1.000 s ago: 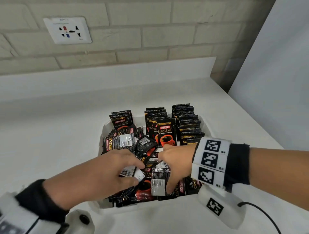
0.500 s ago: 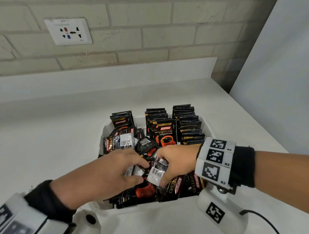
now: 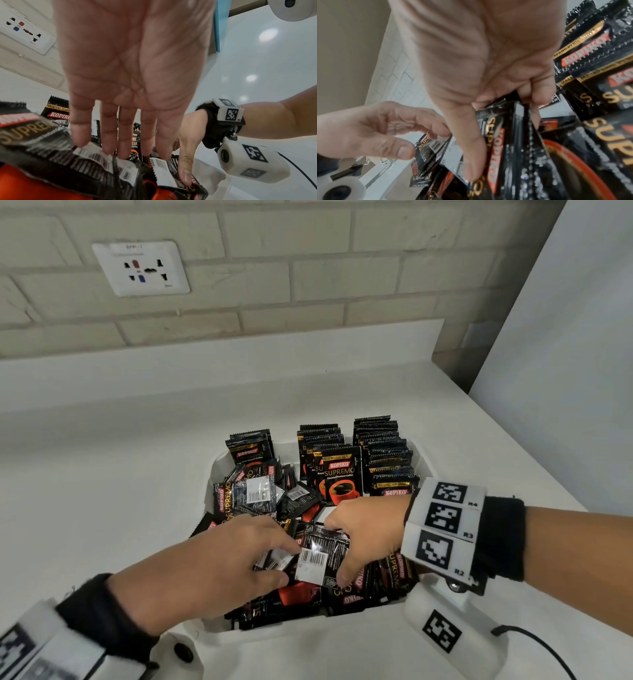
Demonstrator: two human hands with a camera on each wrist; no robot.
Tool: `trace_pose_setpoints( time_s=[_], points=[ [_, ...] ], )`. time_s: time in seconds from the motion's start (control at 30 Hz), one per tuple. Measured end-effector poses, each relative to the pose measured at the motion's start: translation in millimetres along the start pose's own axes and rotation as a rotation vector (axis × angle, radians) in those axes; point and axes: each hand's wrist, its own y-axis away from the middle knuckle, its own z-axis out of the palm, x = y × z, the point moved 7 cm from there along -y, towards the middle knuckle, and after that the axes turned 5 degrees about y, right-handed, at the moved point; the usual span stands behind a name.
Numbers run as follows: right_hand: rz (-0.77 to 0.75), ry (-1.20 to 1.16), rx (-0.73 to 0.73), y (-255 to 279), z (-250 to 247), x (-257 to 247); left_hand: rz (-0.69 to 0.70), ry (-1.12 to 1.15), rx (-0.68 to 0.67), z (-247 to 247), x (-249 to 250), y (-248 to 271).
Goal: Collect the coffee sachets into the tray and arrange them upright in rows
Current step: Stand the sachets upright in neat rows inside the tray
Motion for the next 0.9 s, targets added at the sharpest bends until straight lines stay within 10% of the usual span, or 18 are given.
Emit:
trace_pose_setpoints(
  time_s=[0.9],
  points=[
    [-0.057,-0.469,0.183,51,-76,11,0.006,-0.021,0.004,3,-4,14]
  ],
)
